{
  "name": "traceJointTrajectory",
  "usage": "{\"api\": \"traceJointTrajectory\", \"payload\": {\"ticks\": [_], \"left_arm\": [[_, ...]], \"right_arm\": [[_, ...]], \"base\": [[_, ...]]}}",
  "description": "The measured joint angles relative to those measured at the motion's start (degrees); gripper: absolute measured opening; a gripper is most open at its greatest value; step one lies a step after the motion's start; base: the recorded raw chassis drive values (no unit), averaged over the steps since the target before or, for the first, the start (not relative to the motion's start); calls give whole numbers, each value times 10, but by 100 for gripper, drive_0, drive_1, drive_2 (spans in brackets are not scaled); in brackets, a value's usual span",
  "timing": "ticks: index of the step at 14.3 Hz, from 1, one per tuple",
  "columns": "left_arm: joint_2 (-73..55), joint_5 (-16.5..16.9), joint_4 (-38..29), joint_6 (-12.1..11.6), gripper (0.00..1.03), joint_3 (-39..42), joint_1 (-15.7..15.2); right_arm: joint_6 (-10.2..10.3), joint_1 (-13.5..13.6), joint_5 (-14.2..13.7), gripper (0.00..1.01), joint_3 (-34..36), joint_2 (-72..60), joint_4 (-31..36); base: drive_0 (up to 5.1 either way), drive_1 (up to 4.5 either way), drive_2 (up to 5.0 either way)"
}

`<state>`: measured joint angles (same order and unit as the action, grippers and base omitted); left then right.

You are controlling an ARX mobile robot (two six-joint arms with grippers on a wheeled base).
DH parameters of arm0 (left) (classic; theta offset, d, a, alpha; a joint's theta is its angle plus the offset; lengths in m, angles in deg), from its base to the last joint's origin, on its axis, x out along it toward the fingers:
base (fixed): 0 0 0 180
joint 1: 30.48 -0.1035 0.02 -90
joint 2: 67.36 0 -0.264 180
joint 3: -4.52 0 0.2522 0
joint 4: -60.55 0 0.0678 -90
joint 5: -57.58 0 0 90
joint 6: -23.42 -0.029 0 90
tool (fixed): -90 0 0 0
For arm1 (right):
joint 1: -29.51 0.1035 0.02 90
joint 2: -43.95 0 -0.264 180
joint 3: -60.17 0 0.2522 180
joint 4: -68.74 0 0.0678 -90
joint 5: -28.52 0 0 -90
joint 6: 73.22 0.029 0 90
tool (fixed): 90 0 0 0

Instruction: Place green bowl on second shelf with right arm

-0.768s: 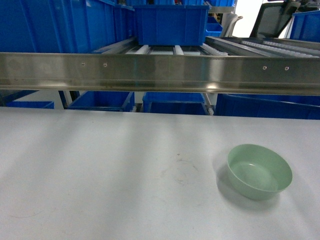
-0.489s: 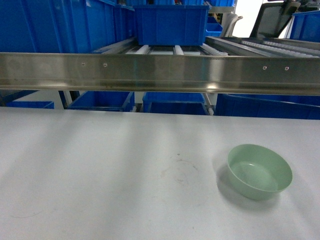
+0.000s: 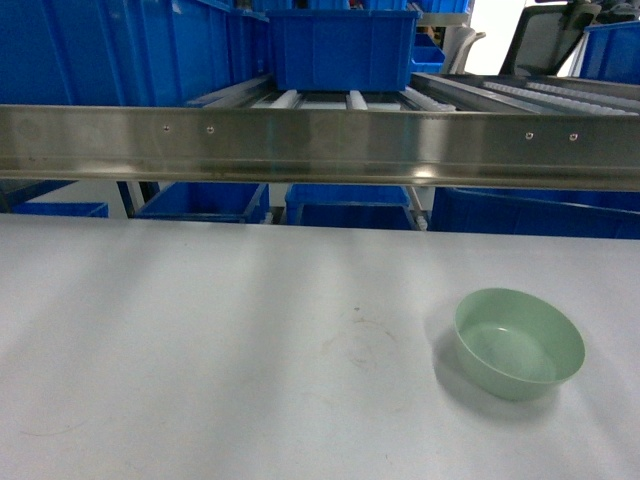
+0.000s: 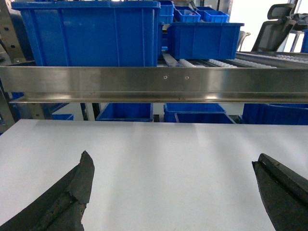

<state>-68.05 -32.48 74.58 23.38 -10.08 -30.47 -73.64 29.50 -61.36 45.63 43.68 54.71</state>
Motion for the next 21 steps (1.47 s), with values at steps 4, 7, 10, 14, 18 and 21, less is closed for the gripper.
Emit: {"api": "traceJointTrajectory", "payload": {"ticks": [4, 7, 10, 14, 18, 21], "left_arm": [[0, 0, 0, 0, 98, 0, 0], [0, 0, 0, 0, 98, 0, 0], [0, 0, 0, 0, 98, 0, 0], [0, 0, 0, 0, 98, 0, 0], [0, 0, 0, 0, 98, 0, 0], [0, 0, 0, 0, 98, 0, 0]], "right_arm": [[0, 0, 0, 98, 0, 0, 0], [-13, 47, -40, 98, 0, -33, 85], [-43, 99, -69, 98, -40, -334, 305], [-60, 94, -25, 98, -192, -580, 236], [-123, 89, 12, 98, -373, -777, 167], [-151, 86, 30, 98, -475, -890, 58]], "base": [[0, 0, 0], [0, 0, 0], [0, 0, 0], [0, 0, 0], [0, 0, 0], [0, 0, 0]]}}
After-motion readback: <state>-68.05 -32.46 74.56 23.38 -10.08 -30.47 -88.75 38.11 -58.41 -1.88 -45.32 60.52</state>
